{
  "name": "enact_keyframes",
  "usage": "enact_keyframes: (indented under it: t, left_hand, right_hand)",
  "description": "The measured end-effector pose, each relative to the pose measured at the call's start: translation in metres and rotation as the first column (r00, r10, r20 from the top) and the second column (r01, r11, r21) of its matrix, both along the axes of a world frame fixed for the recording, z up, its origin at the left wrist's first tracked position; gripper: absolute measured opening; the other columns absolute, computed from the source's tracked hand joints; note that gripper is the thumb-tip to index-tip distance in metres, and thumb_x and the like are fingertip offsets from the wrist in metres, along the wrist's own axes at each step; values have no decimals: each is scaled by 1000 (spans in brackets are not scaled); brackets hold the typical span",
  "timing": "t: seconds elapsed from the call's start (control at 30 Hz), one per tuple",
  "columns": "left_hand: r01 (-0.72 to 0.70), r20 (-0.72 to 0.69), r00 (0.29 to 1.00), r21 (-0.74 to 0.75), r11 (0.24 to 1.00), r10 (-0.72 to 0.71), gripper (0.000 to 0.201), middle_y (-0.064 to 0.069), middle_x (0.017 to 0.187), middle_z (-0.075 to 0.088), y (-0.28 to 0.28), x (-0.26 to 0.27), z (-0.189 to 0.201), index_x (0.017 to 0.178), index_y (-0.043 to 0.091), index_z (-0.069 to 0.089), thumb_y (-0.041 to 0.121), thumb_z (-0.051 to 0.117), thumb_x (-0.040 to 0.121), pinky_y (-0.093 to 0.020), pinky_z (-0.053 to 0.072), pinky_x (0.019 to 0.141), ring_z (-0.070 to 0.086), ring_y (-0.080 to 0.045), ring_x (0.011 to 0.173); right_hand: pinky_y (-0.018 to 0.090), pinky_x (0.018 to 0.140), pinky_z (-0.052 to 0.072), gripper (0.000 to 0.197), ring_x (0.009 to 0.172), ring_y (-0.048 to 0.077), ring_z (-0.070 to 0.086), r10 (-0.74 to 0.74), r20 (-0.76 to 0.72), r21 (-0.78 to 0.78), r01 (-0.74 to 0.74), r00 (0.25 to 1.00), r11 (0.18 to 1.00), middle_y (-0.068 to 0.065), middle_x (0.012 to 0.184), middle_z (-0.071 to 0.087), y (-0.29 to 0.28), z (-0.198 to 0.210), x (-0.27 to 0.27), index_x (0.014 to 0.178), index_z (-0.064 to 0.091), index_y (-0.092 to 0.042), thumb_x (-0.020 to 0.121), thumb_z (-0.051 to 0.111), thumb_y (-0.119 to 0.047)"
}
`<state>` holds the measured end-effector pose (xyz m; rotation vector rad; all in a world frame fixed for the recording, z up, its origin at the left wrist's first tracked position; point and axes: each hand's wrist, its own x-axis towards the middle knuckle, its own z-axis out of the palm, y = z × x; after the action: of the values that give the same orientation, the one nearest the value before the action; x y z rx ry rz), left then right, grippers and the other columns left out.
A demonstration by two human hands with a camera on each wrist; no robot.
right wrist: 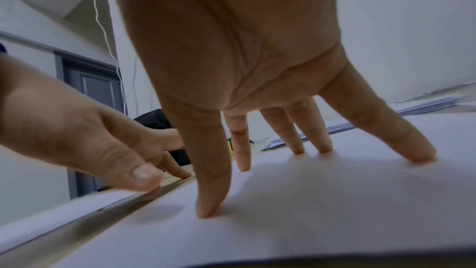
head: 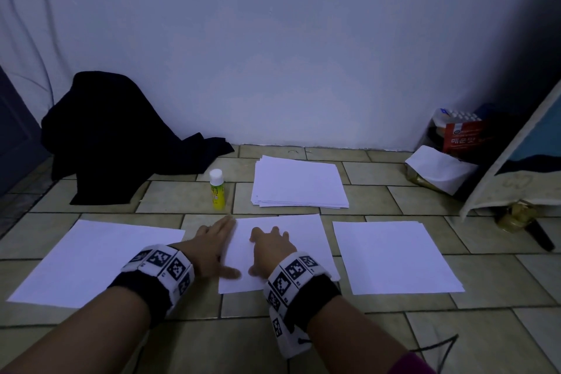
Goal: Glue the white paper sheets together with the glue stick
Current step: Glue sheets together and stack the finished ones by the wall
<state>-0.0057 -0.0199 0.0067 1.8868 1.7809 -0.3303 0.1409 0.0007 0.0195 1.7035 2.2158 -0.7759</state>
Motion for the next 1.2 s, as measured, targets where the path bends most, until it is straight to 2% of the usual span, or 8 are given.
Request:
enact_keyframes:
  t: [0.17, 0.3, 0.47, 0.63, 0.93, 1.03, 1.1, 1.2]
  left_hand:
    - [116, -187, 974, -58, 992, -125, 110, -9, 157, -25, -4, 7, 1, 151, 6, -17, 58, 57, 87, -46, -2, 119, -23, -27, 145]
    - [103, -148, 982, -91, 990, -116, 112, -11, 156, -27, -1, 5, -3, 150, 4, -19, 58, 58, 87, -46, -1, 119, -20, -23, 146]
    - [110, -128, 984, -96, 989, -122, 114, -11, 156, -28, -1, 3, -5, 149, 3, -19, 57, 60, 86, -46, 2, 120, -19, -23, 147]
    - [108, -102, 988, -105, 989, -119, 113, -10, 156, -30, 0, 1, -6, 149, 5, -21, 55, 60, 87, -46, 0, 119, -20, -22, 146]
    - [120, -112, 985, -73, 990, -128, 116, -4, 158, -23, -6, -2, 2, 151, 11, -17, 59, 63, 82, -45, -1, 120, -14, -19, 148]
    - [100, -130, 987, 19, 995, -97, 93, -3, 162, 4, -6, -3, 16, 154, 12, 9, 64, 49, 88, -42, 14, 118, 12, -20, 147]
    - [111, -205, 976, 149, 983, -79, 72, -7, 146, 35, -3, 3, 24, 141, 12, 37, 63, 44, 91, -37, 32, 106, 35, -23, 131]
    - [142, -169, 981, 258, 956, -100, 47, -5, 140, 39, -6, 18, 24, 133, 14, 45, 43, 49, 96, -33, 38, 100, 42, -21, 124]
  right_hand:
    - [58, 102, 36, 60, 131, 37, 28, 1, 75, 37, -4, 997, 999, 18, 141, 30, 1, -4, -7, 138, 30, -22, 88, 62, -22]
    - [60, 113, 13, 81, 147, 22, 1, 173, 91, 48, -177, 981, 983, 7, 160, 0, 4, -7, -20, 151, 8, -14, 90, 60, -17]
    - [60, 115, 3, 102, 147, 14, -6, 334, 46, 2, -334, 942, 943, -3, 160, -11, 17, -19, -1, 152, -6, -23, 84, 65, -48]
    - [56, 113, -7, 126, 147, 16, -13, 206, 138, -16, -205, 969, 979, -2, 158, -20, 37, -16, 54, 150, -16, -22, 69, 69, -66]
    - [49, 118, 0, 139, 147, 25, -8, 26, 243, 33, -35, 970, 999, 11, 159, -14, 39, -7, 78, 148, -19, -5, 63, 74, -66]
    - [51, 115, 16, 135, 145, 32, 4, -30, 275, 113, -1, 961, 994, 17, 157, -1, 32, 0, 70, 150, -3, -8, 57, 78, -65]
    - [50, 109, 28, 123, 140, 34, 16, 0, 298, 139, -44, 955, 989, 17, 151, 13, 26, 2, 65, 147, 13, -11, 57, 80, -63]
    - [52, 100, 41, 107, 132, 36, 28, 57, 251, 65, -75, 966, 995, 16, 141, 22, 20, 4, 53, 145, 19, -16, 65, 83, -44]
